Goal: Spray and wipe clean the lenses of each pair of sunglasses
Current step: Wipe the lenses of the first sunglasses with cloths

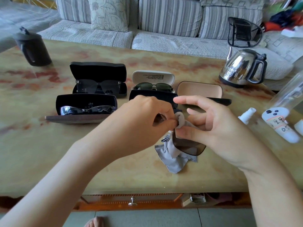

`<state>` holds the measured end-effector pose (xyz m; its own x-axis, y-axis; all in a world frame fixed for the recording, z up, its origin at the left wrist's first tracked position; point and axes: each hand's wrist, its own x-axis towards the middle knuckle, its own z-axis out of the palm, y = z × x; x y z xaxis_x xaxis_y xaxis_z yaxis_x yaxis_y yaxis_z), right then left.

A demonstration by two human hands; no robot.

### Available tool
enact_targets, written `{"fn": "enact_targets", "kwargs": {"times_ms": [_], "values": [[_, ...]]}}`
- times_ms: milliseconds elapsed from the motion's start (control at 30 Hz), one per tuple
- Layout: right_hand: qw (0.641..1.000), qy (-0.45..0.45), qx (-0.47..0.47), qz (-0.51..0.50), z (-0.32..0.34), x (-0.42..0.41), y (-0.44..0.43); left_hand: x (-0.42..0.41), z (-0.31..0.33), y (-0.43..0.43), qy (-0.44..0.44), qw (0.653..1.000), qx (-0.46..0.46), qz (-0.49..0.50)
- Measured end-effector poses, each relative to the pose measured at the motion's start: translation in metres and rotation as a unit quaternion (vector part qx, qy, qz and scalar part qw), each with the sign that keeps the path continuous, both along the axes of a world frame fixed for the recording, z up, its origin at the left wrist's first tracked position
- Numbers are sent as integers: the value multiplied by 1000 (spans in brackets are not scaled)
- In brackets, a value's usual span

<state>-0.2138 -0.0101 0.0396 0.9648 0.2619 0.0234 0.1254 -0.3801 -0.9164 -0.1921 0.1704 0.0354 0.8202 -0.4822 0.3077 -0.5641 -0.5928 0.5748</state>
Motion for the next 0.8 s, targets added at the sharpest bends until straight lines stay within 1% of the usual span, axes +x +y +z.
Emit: {"fn": "enact_targets", "kwargs": {"times_ms": [167, 333, 500, 800], "values": [[1000, 0, -17, -9, 1, -4, -1, -1, -2, -2, -3, 1000, -27, -3], [998, -7, -42, -40, 0, -3, 5, -2, -4, -4, -10, 1000, -11, -11], [999, 5, -39, -28, 1, -3, 4, -1, -3, -3, -7, 1000, -18, -16], [1000, 23, -4, 5, 3, -3, -6, -2, 0, -4, 11, 1000, -14, -7]]}}
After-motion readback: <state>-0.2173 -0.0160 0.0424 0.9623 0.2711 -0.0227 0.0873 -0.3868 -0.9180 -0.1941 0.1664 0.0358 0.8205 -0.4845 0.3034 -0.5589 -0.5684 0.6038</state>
